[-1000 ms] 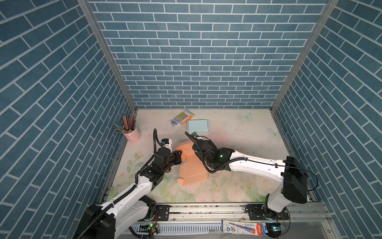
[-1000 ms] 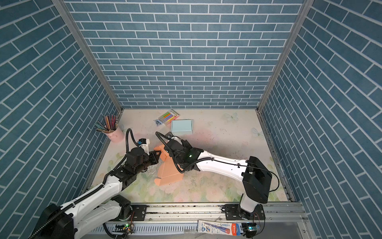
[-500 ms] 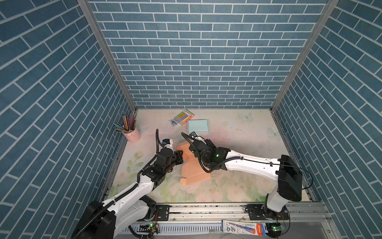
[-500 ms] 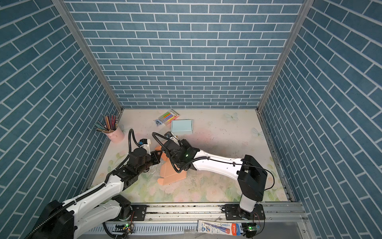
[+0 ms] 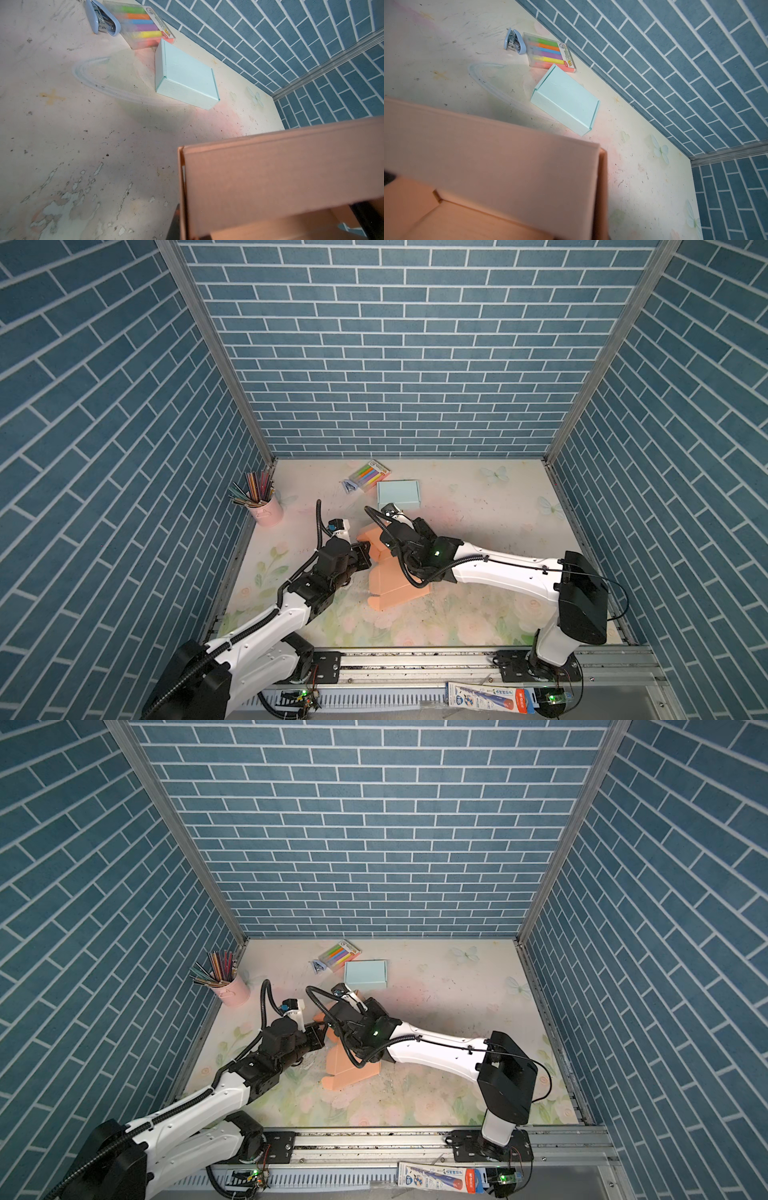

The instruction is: Fold the paper box

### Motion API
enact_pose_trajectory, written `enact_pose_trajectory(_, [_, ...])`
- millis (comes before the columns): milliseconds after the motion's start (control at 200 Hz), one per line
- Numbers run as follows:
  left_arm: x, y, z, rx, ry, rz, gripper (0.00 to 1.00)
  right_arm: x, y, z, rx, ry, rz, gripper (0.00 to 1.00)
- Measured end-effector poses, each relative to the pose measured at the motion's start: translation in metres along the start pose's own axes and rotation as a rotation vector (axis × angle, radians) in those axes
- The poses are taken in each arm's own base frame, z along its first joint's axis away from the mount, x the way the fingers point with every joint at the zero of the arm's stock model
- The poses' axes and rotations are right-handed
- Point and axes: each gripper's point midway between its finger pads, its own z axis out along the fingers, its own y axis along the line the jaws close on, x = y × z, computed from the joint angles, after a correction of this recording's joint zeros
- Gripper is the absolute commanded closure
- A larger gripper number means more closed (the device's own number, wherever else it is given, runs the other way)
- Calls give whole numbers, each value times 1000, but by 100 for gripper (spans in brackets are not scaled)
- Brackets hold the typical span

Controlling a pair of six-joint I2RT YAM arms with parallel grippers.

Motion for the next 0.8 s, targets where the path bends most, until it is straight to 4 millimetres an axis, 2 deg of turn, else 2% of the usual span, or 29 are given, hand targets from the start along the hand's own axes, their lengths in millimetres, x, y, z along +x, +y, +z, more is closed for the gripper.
enact_pose_trajectory(100, [1, -2, 0, 2, -1, -2, 99, 1, -2, 0, 14, -1, -2, 84])
enact_pose_trajectory(325, [0, -11, -1, 27, -6, 3, 99, 3, -13, -9, 21, -40, 16, 85])
enact_pose_trajectory(420, [-4, -19, -1, 51, -14, 4, 99, -1, -21, -17, 22, -72, 34, 87])
enact_pose_trajectory(565, [-9, -27, -2, 78, -32, 3, 100, -10, -30, -22, 44, -106, 45, 100])
enact_pose_trajectory(795, [-8, -32, 1, 82, -27, 5, 100, -9, -36, -21, 86, -112, 20, 100])
